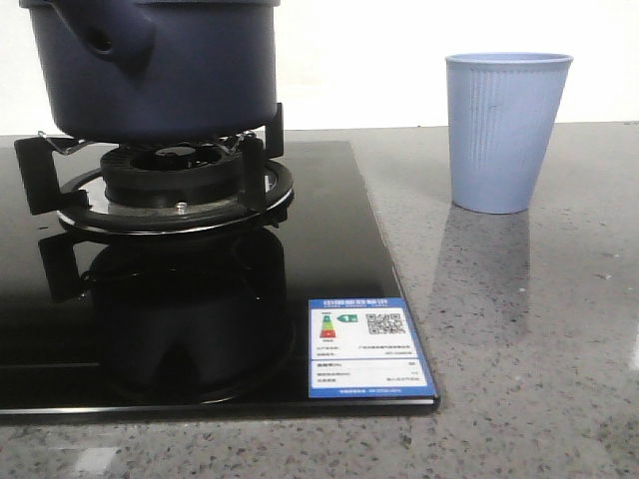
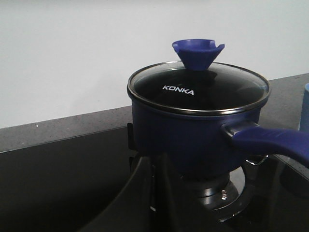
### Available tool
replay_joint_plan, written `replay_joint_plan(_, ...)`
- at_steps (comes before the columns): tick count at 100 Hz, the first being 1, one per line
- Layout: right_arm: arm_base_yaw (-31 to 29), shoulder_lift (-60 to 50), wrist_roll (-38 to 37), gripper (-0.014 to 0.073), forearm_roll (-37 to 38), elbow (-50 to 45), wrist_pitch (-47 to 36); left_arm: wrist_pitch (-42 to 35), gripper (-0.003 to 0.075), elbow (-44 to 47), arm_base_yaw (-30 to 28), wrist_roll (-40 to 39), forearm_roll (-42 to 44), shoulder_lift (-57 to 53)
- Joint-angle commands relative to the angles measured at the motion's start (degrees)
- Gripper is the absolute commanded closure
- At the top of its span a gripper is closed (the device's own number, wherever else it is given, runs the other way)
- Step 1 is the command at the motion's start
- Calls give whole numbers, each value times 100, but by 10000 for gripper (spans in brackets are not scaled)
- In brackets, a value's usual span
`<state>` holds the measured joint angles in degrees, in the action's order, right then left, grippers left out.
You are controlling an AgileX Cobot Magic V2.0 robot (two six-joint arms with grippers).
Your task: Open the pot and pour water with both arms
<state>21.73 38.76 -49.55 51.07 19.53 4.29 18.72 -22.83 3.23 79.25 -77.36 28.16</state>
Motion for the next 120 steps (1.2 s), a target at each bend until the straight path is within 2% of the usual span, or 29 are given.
replay_joint_plan(1,1,-42,16,662,93,156,-166,-58,739,-143,48,7,-398,4)
replay_joint_plan(84,1,-42,16,663,93,156,-6,62,739,-143,48,7,-502,4)
replay_joint_plan(94,1,-42,16,663,93,156,-6,-118,739,-143,48,7,-555,4)
replay_joint_plan(104,1,-42,16,663,93,156,-6,-387,739,-143,48,7,-1115,4)
replay_joint_plan(110,1,-42,16,663,93,156,-6,-528,739,-143,48,7,-1150,4)
replay_joint_plan(116,1,-42,16,663,93,156,-6,-715,739,-143,48,-156,-794,4)
replay_joint_plan(120,1,-42,16,663,93,156,-6,-873,739,-143,48,-709,-286,4)
